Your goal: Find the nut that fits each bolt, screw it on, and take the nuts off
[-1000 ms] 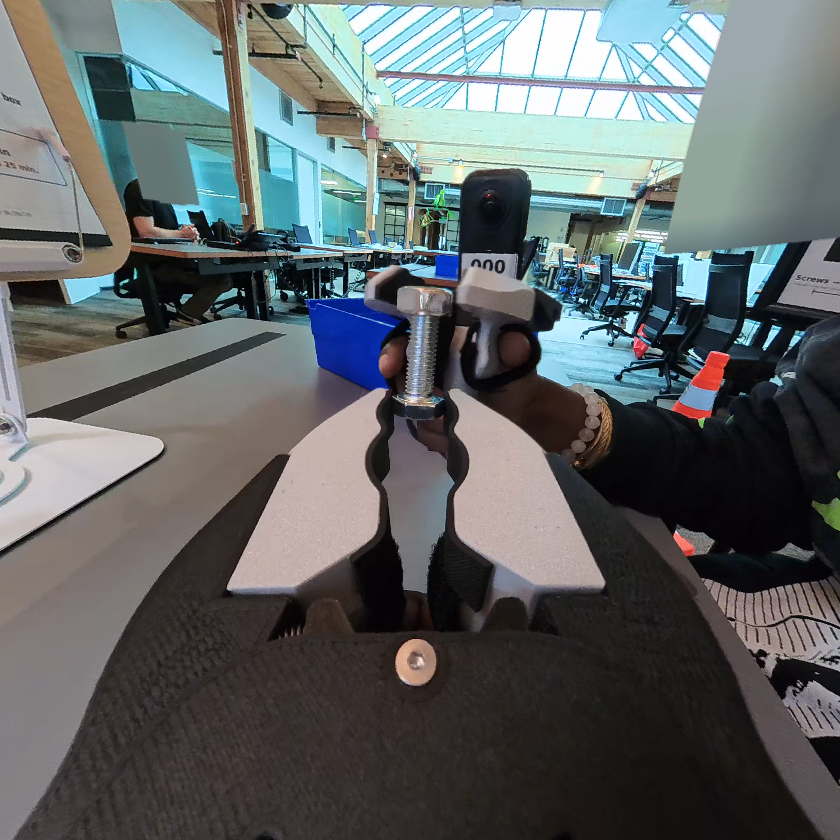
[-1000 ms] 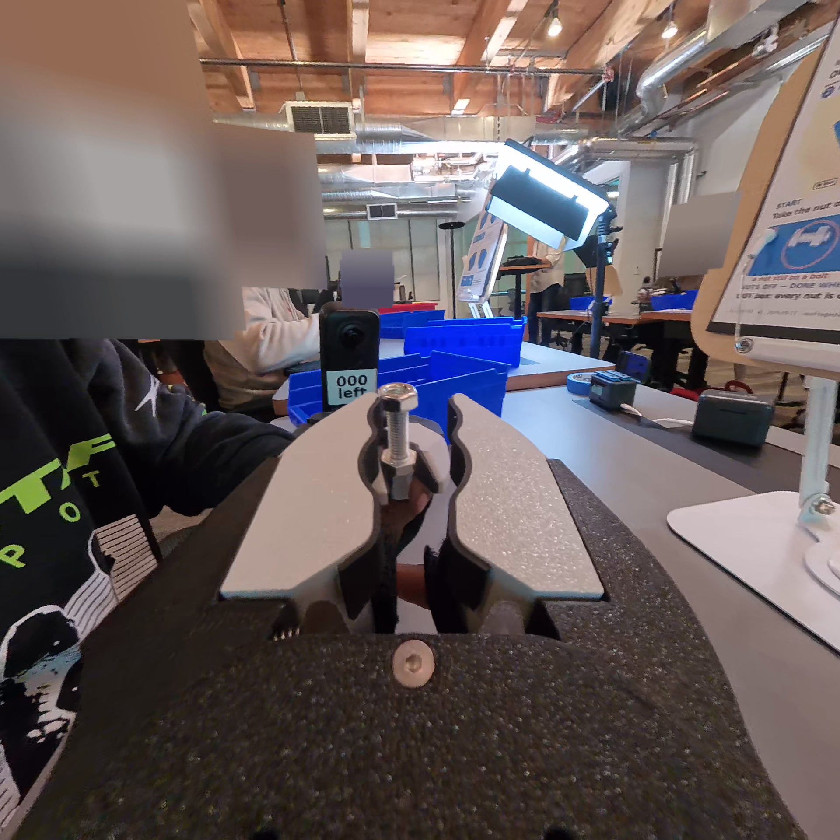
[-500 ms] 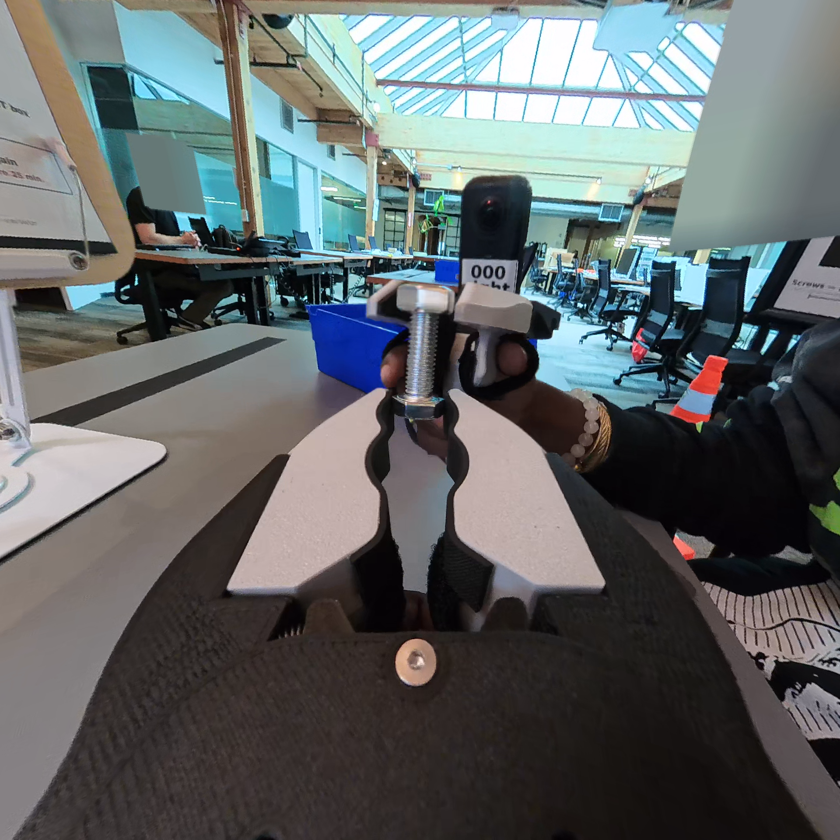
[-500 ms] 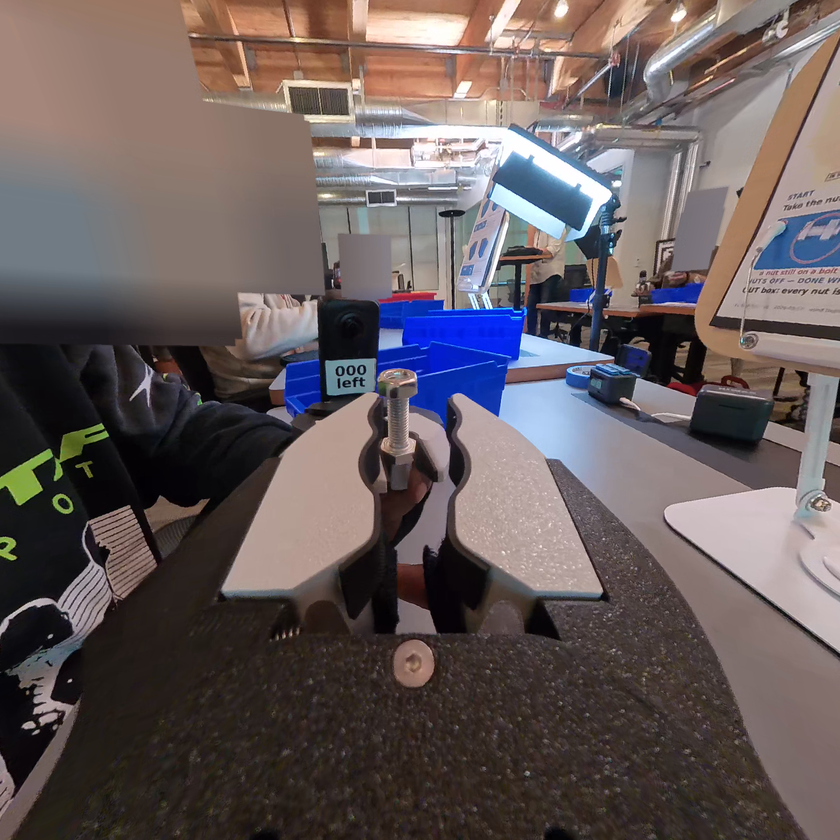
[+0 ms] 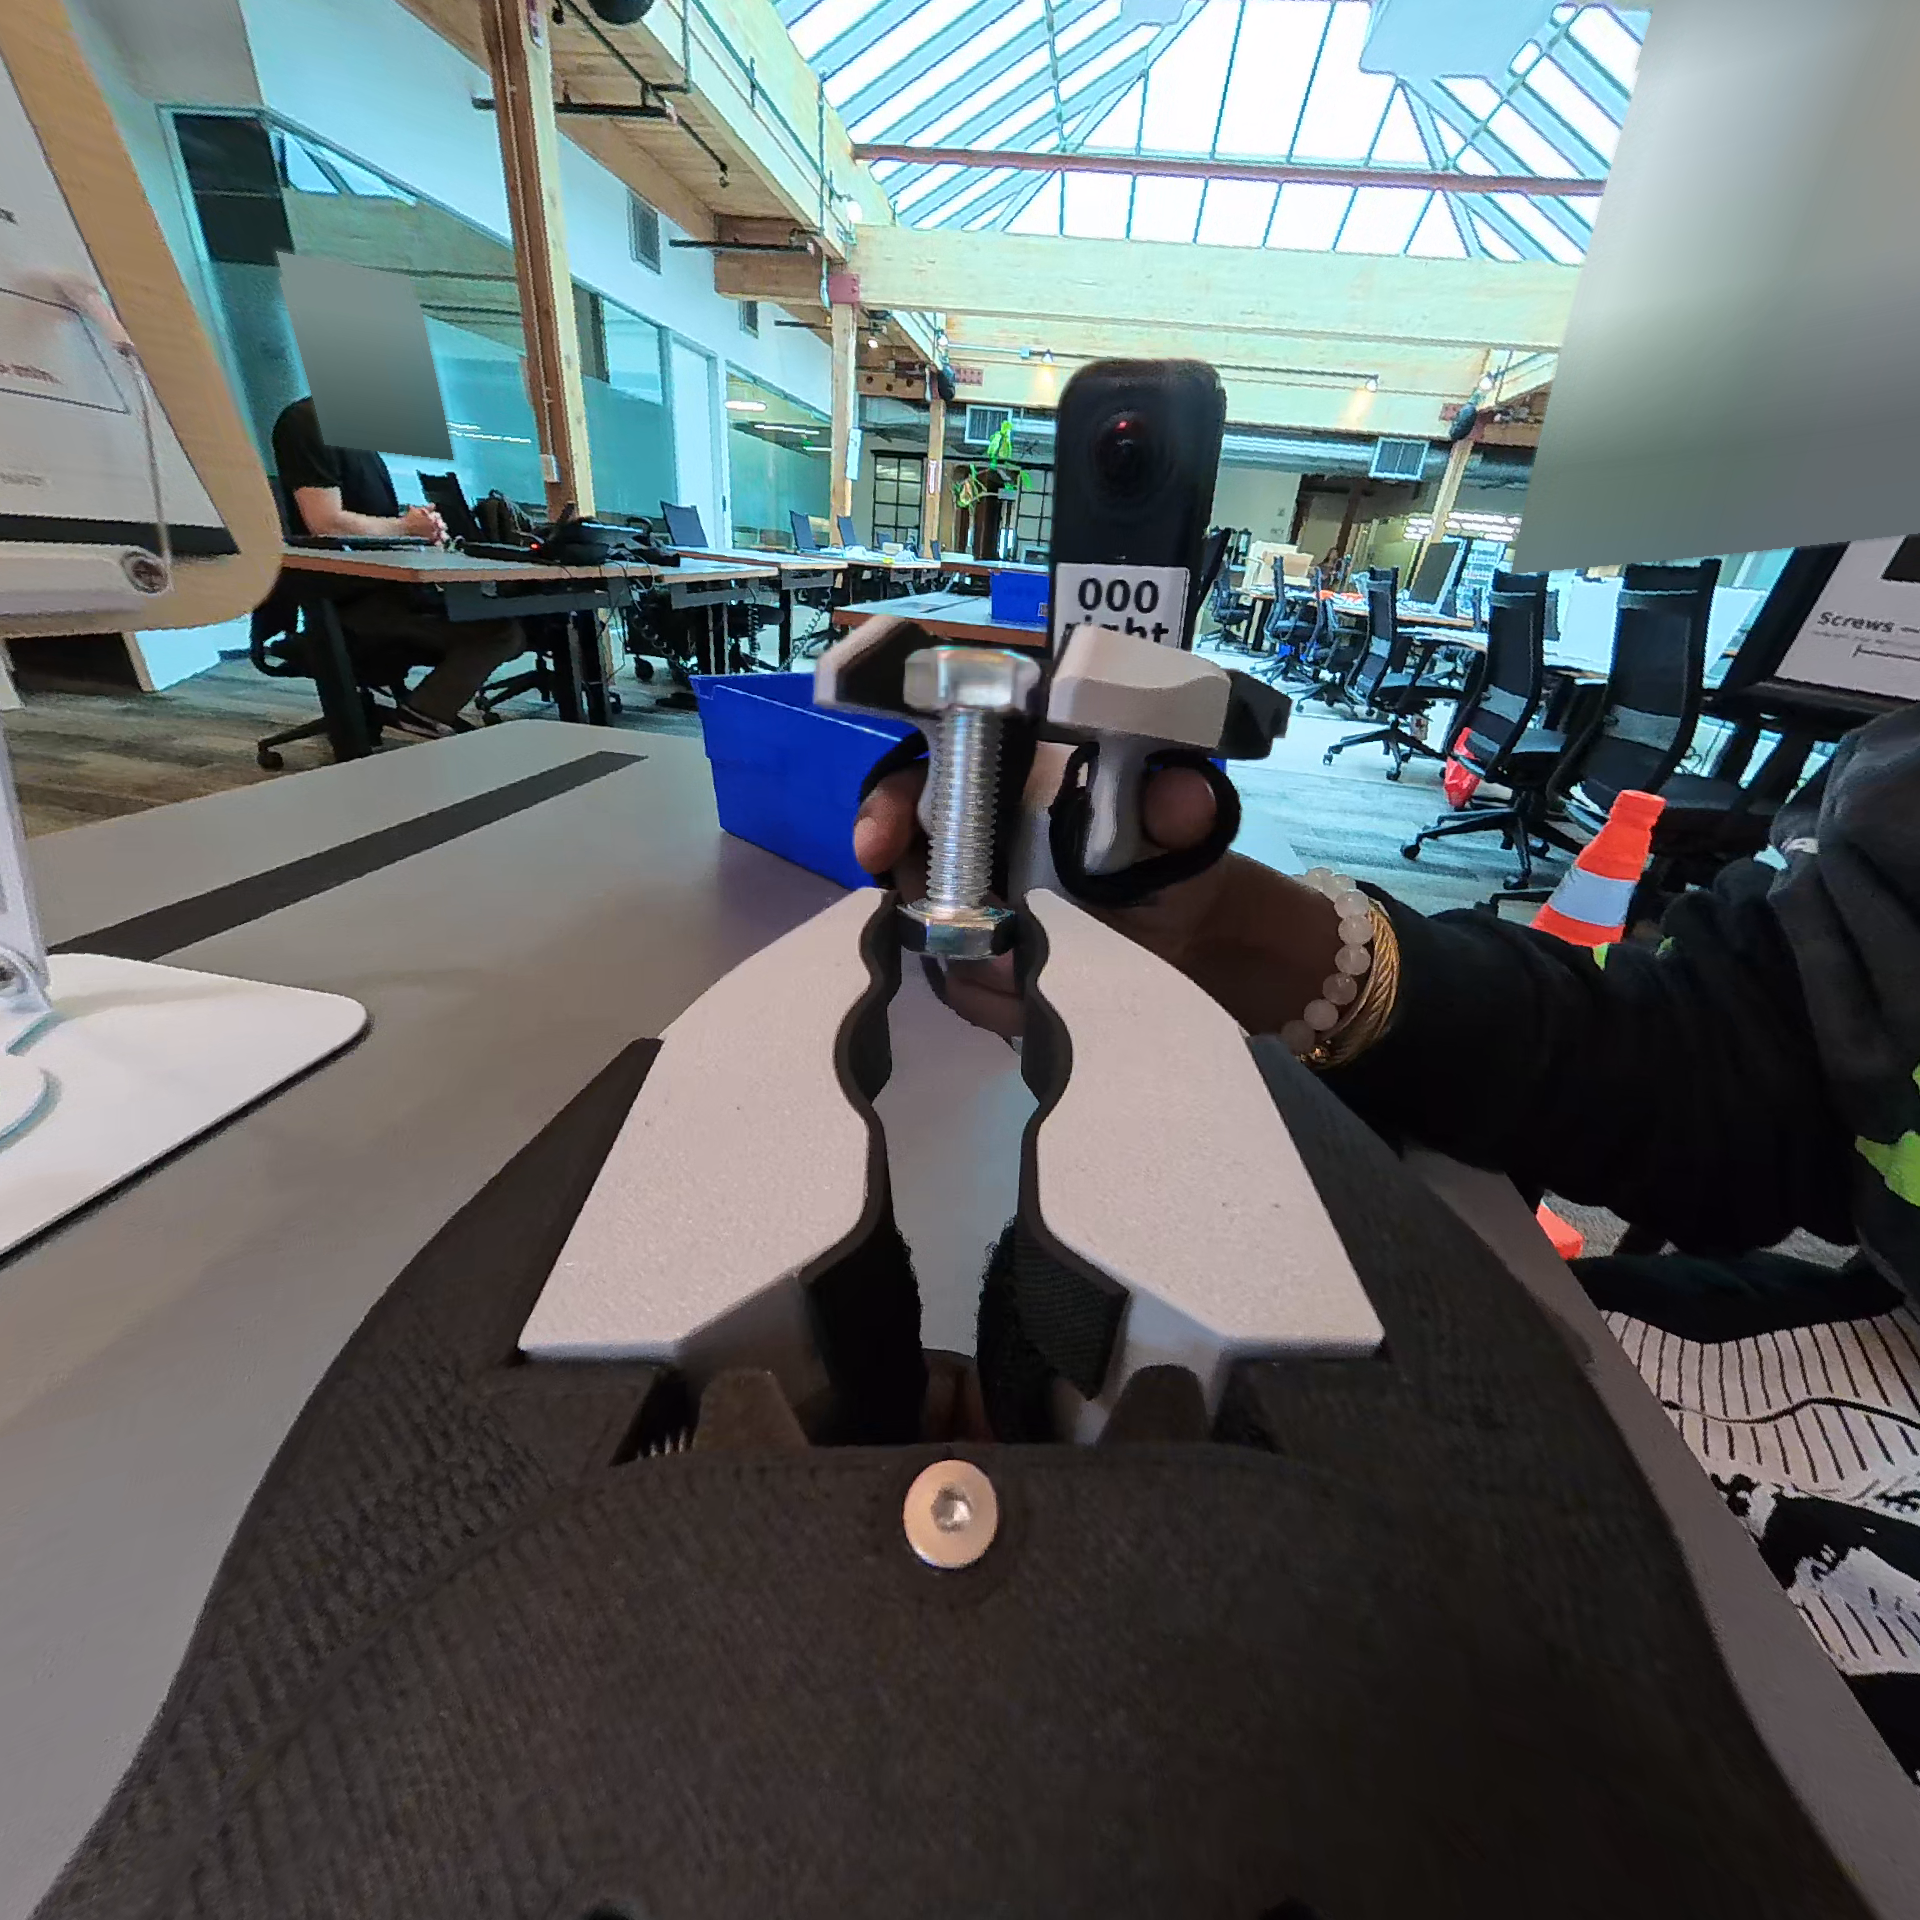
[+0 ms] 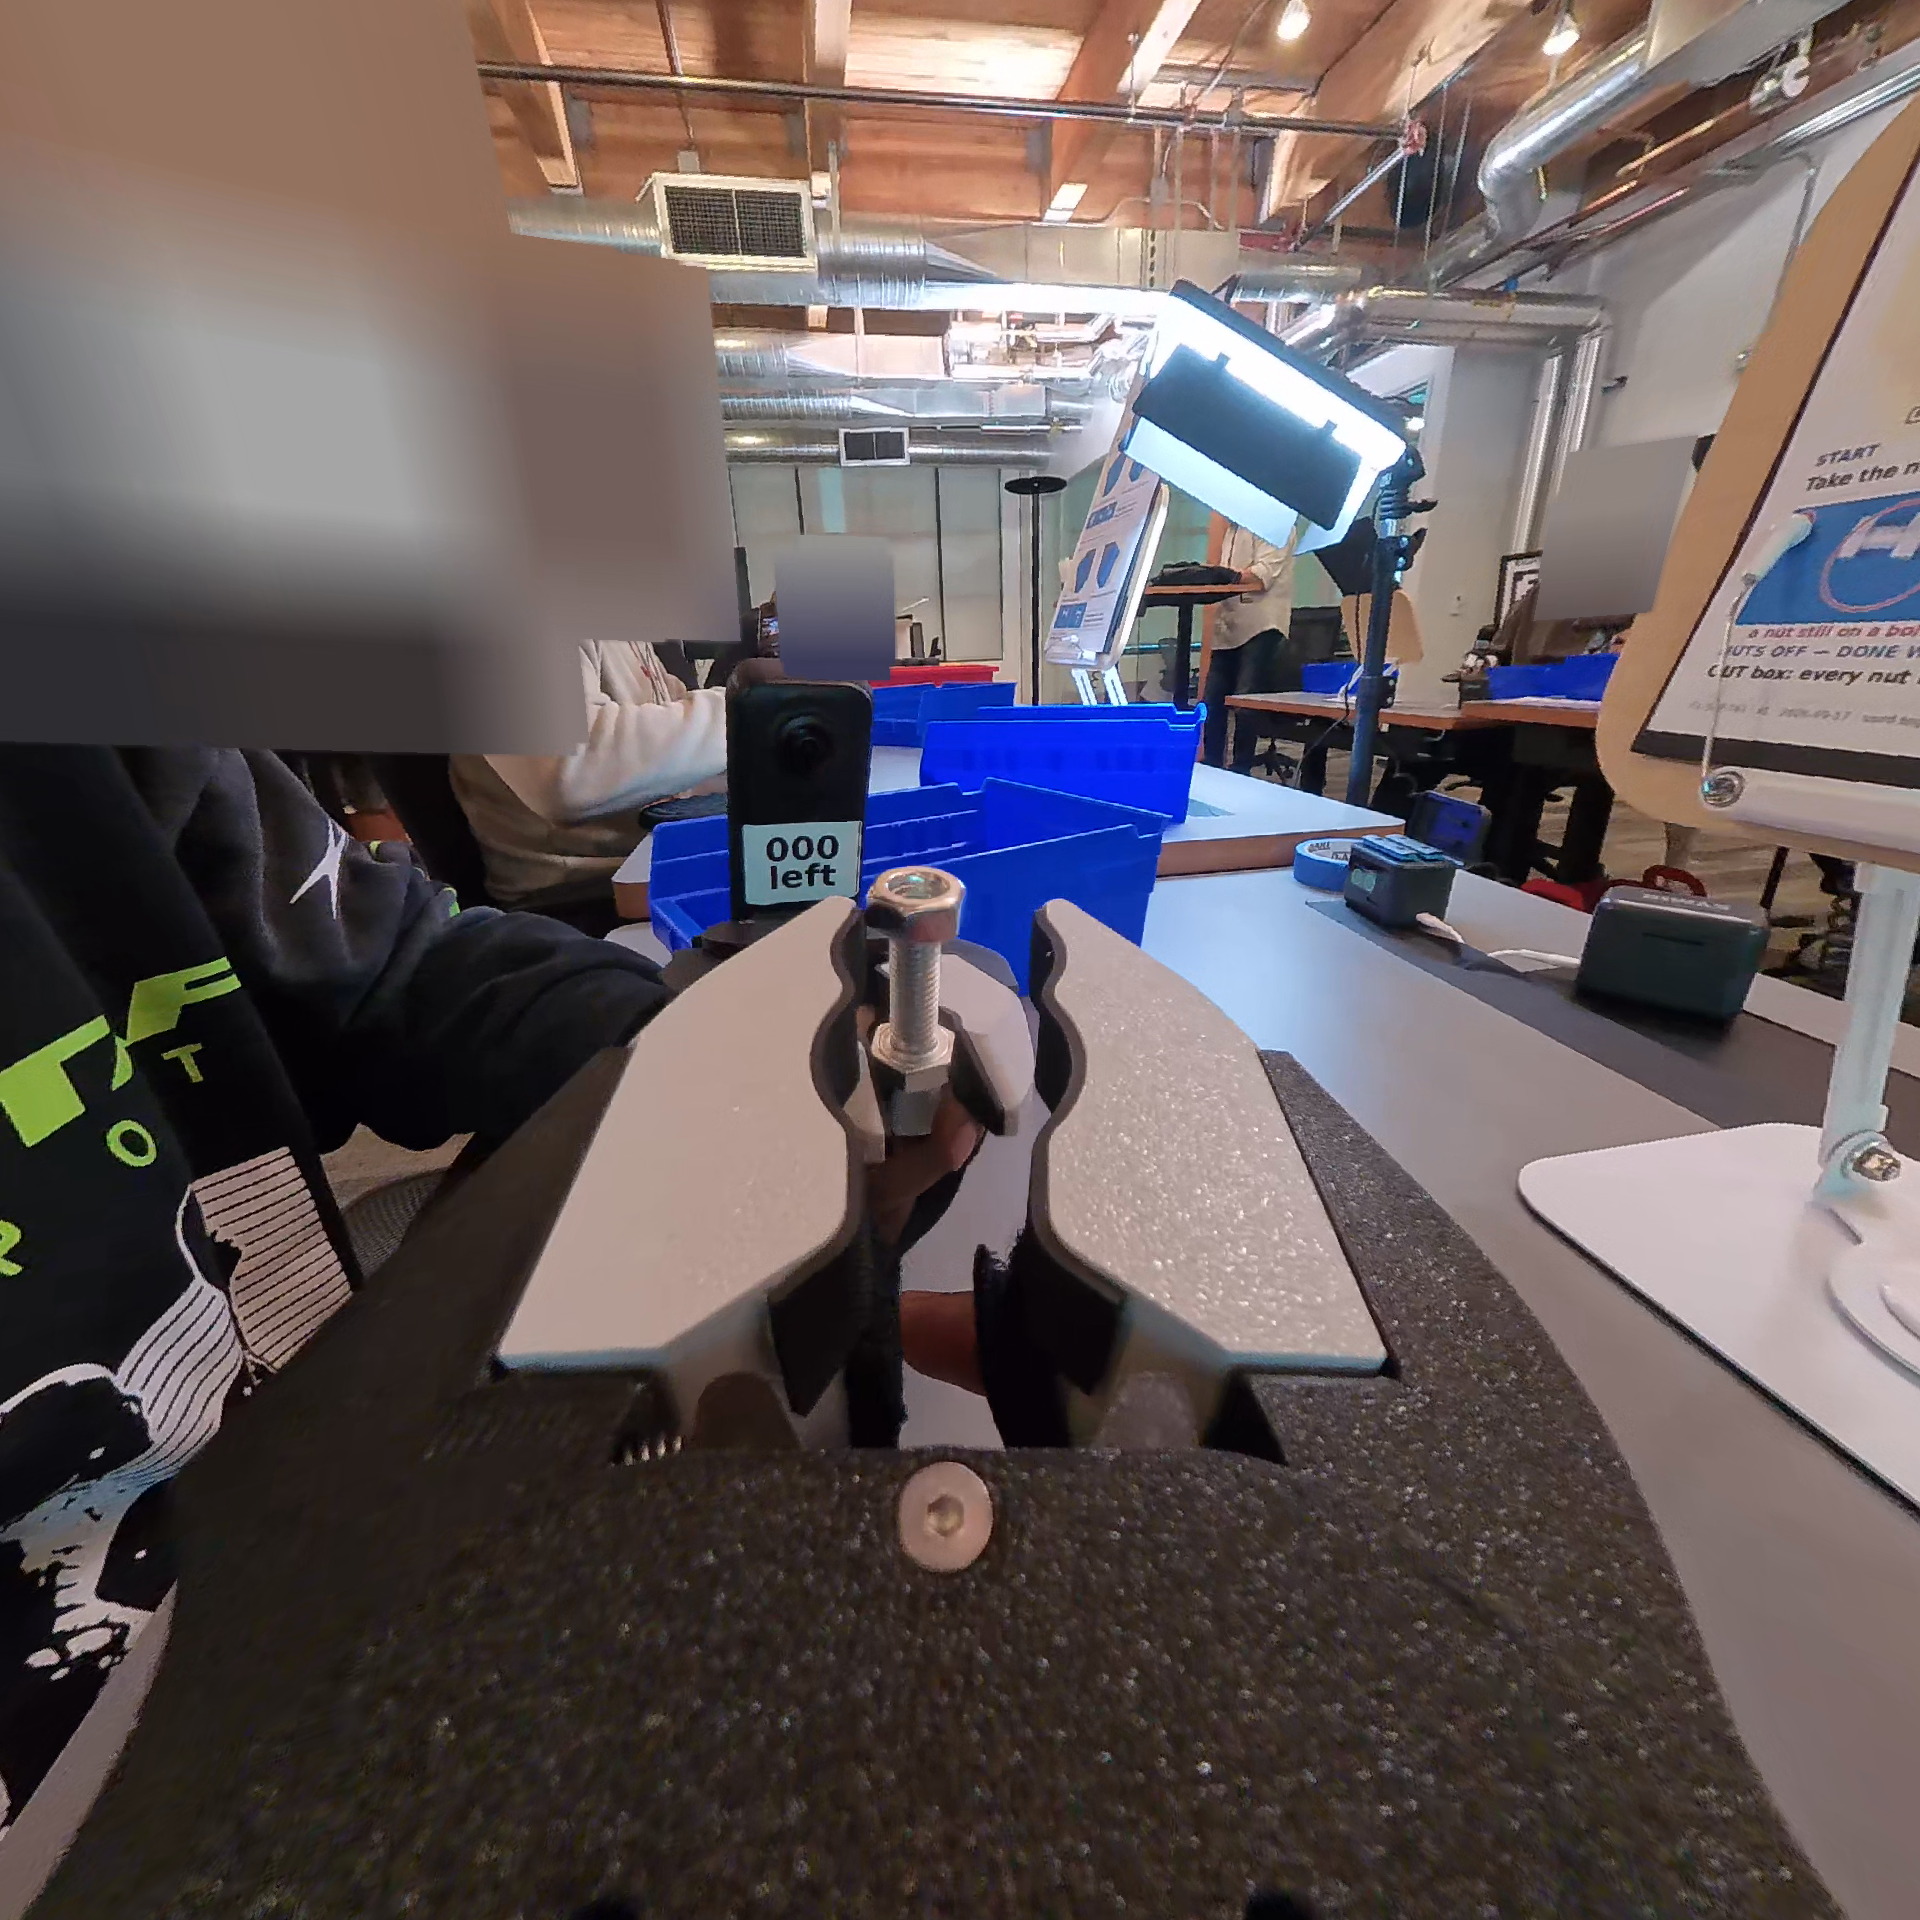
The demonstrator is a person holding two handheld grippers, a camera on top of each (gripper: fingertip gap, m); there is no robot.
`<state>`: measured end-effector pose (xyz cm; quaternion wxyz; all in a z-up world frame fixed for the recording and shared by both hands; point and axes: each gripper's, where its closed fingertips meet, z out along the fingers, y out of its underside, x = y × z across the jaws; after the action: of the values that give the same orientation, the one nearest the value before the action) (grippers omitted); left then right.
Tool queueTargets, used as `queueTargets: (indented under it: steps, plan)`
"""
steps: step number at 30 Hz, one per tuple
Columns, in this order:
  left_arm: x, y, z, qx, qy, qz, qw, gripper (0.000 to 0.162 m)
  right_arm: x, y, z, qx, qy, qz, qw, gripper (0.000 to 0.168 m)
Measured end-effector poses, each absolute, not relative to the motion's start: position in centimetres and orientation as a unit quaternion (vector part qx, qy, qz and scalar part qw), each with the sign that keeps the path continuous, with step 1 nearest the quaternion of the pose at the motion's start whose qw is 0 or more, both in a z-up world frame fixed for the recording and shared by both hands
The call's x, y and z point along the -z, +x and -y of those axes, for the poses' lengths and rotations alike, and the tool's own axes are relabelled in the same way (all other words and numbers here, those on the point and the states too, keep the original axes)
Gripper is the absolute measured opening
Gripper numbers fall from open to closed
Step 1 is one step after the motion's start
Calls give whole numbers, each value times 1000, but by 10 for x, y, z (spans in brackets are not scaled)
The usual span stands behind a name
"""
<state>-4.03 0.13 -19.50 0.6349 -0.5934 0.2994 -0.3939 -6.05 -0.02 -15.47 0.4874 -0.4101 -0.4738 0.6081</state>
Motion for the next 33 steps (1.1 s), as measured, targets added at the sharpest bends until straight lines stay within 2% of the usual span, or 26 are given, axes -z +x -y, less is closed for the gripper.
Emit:
queueTargets:
  steps: [6,10,13,15,18,24,28,30,33]
  plan:
    - [193,-42,-1,397,-590,-296,638,21,153,-58,-3,-606,-411,470,493,28]
    - [199,-42,-6,376,-608,-296,634,21,152,-54,-4,-599,-417,477,489,37]
    - [213,-46,-16,315,-640,-302,632,21,155,-49,-6,-587,-468,492,442,33]
    - [221,-48,-21,282,-659,-304,627,21,163,-48,-4,-560,-512,520,392,36]
    - [230,-48,-24,242,-674,-322,619,21,172,-47,-5,-490,-552,566,368,38]
    - [228,-43,-19,252,-663,-335,620,21,190,-49,-13,-413,-573,630,323,40]
    - [228,-42,-18,257,-662,-337,618,21,191,-53,-9,-405,-559,655,307,30]
    - [229,-41,-17,258,-662,-340,615,21,191,-54,-6,-403,-543,668,310,19]
    - [225,-38,-14,283,-656,-340,612,21,187,-53,-3,-394,-512,684,339,18]
